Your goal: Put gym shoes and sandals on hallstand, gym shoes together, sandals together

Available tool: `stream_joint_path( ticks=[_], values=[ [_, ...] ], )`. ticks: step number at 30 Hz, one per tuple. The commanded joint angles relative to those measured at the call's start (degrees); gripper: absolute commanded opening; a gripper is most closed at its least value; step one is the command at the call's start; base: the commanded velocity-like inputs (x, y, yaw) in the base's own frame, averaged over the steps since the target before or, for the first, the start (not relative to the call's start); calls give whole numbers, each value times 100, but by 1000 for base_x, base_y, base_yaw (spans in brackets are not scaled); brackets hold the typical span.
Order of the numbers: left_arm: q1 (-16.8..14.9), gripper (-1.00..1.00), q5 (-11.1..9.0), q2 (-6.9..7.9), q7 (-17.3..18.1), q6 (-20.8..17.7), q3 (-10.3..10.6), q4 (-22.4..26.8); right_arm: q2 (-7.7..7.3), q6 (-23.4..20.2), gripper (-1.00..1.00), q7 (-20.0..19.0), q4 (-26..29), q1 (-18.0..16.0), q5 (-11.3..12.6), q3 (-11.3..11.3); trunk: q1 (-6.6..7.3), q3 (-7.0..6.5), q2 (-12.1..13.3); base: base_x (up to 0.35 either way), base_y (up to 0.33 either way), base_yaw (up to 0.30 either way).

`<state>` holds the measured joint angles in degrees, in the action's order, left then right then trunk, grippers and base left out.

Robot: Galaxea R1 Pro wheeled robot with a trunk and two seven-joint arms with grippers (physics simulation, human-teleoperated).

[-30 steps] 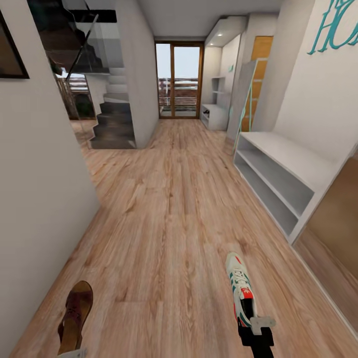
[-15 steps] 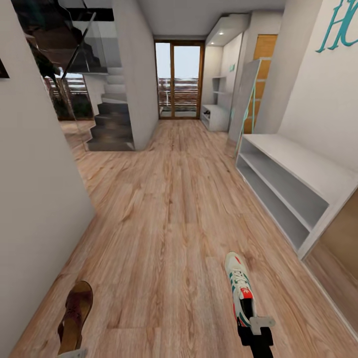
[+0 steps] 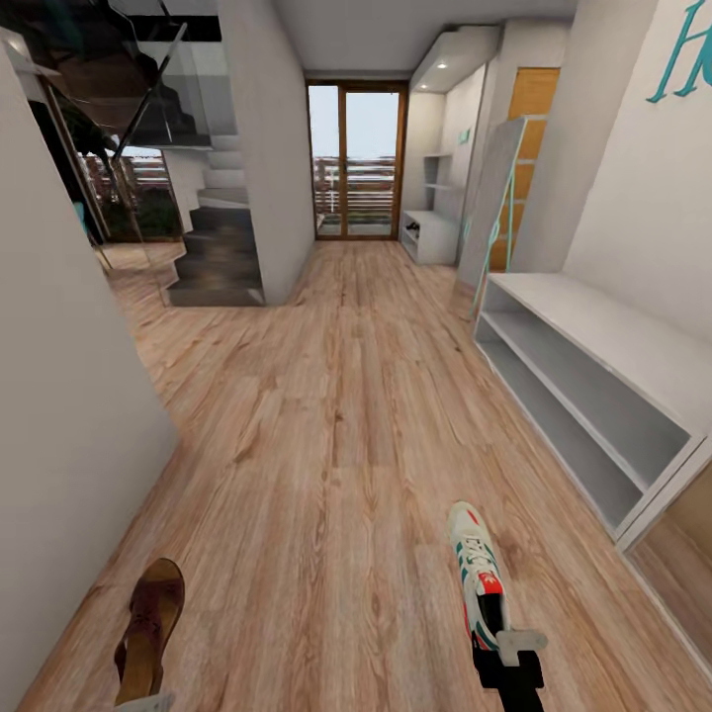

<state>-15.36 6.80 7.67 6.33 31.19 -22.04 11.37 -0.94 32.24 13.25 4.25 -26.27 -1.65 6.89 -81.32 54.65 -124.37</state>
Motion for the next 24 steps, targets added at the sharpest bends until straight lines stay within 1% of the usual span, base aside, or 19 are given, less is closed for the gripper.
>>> stream_joint_path(
  ticks=[1,11,24],
  values=[
    [-5,-100,74,-2,18,19,-55,-5,-1,1,-100,55,-3,-3,-20,49,-2,5,-2,338,0,0],
    [-3,-100,57,0,18,19,-55,-7,-34,1,-100,51,-3,-6,-25,42,-2,4,-2,338,0,0],
    [-4,-100,64,-2,18,19,-55,-11,-18,1,-100,39,-114,-2,-21,49,-2,4,-2,338,0,0]
  ],
)
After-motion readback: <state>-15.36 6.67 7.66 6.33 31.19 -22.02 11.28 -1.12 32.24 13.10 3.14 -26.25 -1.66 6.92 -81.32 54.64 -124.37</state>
